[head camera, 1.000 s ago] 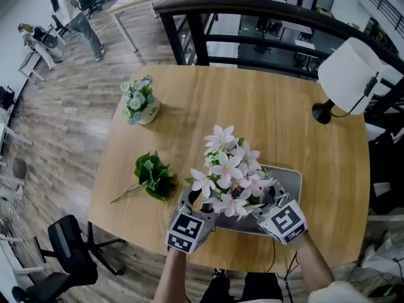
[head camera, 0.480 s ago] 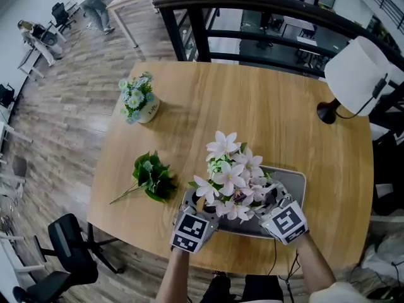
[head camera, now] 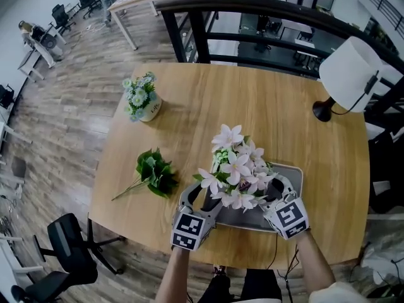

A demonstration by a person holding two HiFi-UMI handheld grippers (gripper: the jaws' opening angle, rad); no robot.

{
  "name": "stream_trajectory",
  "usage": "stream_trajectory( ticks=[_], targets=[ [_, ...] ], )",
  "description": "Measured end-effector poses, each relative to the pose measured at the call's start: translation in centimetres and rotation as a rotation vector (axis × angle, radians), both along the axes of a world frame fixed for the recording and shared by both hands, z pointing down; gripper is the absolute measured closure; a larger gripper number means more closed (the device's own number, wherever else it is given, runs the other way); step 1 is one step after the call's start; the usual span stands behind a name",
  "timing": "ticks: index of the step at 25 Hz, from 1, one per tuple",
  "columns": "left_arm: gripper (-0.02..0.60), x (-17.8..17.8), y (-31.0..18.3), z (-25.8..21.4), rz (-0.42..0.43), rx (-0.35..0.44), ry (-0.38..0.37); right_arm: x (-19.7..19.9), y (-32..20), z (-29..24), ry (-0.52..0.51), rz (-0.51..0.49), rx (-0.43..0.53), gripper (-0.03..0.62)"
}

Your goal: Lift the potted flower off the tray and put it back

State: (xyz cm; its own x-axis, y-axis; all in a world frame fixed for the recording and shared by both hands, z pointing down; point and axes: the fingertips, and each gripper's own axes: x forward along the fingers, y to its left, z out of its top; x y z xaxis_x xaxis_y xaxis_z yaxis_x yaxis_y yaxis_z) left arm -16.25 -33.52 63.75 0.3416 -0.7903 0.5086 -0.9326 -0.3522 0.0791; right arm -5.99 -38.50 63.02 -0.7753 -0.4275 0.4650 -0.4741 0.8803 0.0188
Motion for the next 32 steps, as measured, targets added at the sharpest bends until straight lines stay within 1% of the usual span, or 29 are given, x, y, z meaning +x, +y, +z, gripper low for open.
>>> stream_trajectory(
  ticks=[3,8,13,16,18,23,26,28,30,32],
  targets=[
    [0.238,-0.2,1.3,-0.9,-0.006,0.006,0.006,0.9,0.8,-1.3,-0.001,0.023,0.014,0.349],
    [0.238,-0.4,3.4,-3.6,-0.006,0.048,0.004,2.7,2.7,-4.0,-0.017,0.075,0.043,0.350],
    [0.238,-0.8,5.8,-7.0,-0.001,0.090,-0.004,5.1,4.8,-7.3,-0.067,0.158,0.048,0.350],
    [0.239,-0.8,7.4,-9.5,0.000,0.119,0.001,6.2,6.5,-9.9,-0.086,0.188,0.067,0.350],
    [0.252,-1.0,8.5,-11.4,-0.005,0.143,0.007,6.8,7.8,-12.0,-0.103,0.200,0.079,0.350],
    [0.255,-0.9,11.0,-16.9,0.010,0.211,0.058,8.2,11.1,-18.4,-0.184,0.226,0.129,0.352],
    [0.264,-0.4,13.1,-20.0,0.031,0.253,0.050,9.2,13.5,-22.0,-0.220,0.239,0.167,0.352],
    [0.268,0.0,14.6,-21.9,0.043,0.280,0.047,9.6,15.4,-23.8,-0.242,0.234,0.173,0.356],
    [0.272,0.6,16.0,-23.6,0.057,0.306,0.043,9.8,17.3,-25.2,-0.251,0.225,0.171,0.381],
    [0.281,1.3,17.2,-25.1,0.071,0.327,0.033,10.0,19.1,-26.4,-0.249,0.220,0.171,0.390]
  ],
)
